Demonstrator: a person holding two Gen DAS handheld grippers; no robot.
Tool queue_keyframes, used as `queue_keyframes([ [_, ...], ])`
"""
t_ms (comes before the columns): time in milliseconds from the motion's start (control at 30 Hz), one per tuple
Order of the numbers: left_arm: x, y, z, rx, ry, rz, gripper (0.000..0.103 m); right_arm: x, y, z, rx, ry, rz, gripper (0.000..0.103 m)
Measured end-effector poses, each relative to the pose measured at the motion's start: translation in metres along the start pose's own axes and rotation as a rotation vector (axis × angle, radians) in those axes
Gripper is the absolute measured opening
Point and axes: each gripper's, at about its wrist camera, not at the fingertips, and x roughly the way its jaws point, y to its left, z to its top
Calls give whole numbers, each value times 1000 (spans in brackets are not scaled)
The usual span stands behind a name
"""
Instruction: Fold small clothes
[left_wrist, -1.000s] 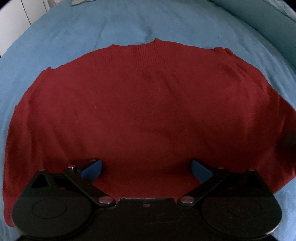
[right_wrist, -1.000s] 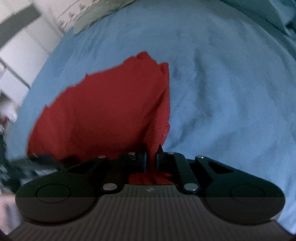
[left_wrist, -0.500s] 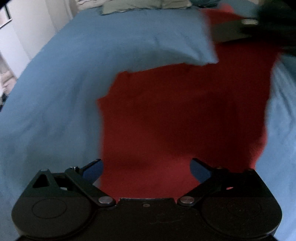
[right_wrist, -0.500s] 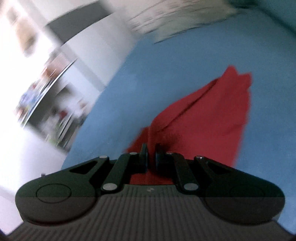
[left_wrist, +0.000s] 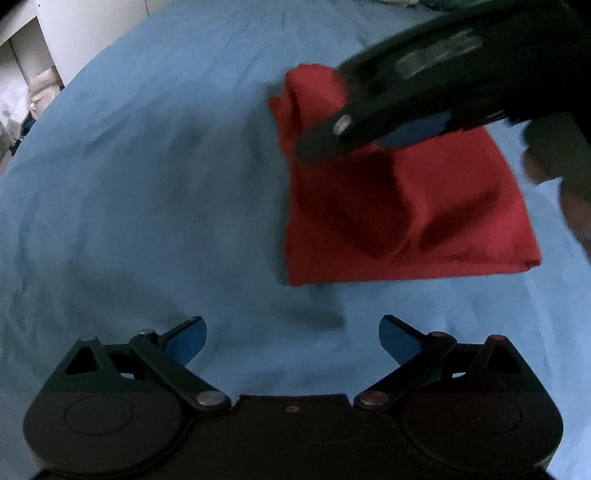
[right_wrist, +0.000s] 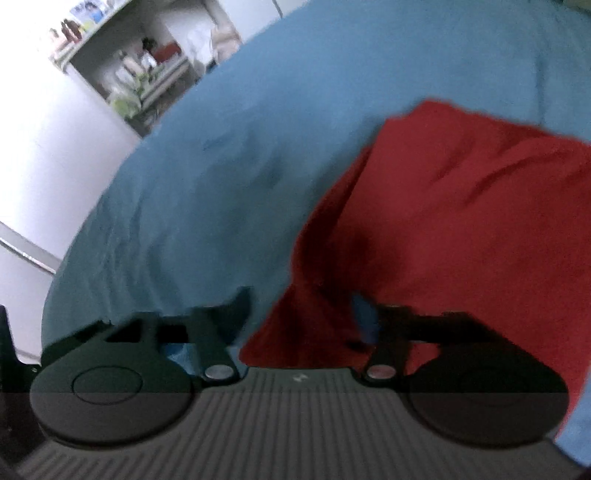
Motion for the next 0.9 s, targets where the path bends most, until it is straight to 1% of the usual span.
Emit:
queue_keyframes([
  [67, -6, 2, 0, -9, -17, -18, 101, -23, -10, -4, 9, -57, -7, 87],
  [100, -9, 2, 2, -16, -25, -27, 101, -38, -16, -5, 21, -91, -33, 89],
  [133, -11, 1, 6, -21, -31, -34, 101, -55, -20, -9, 31, -128, -79, 93],
  [200, -14, 2, 10, -28, -41, -41, 101, -82, -30, -24, 42, -184, -182, 96],
  [233, -15, 3, 11, -31, -45, -41, 101, -95, -35, -35, 47, -202, -237, 97],
  [300, -15, 3, 14, -38, -50, -37, 101, -105, -38, -58, 51, -199, -315, 97],
  [433, -9, 5, 21, -87, -54, -35, 101, -99, -37, -114, 40, -137, -442, 97],
  [500, -7, 9, 23, -106, -52, -31, 101, -88, -33, -135, 40, -114, -477, 97],
  [567, -4, 7, 30, -119, -52, -27, 101, -77, -31, -152, 60, -116, -508, 96],
  [667, -2, 10, 35, -137, -50, -21, 101, -64, -35, -163, 113, -136, -548, 96],
  [767, -2, 11, 37, -149, -48, -19, 101, -51, -37, -162, 158, -153, -582, 95],
  [900, -4, 13, 38, -154, -48, -24, 101, -45, -41, -157, 193, -174, -595, 95],
])
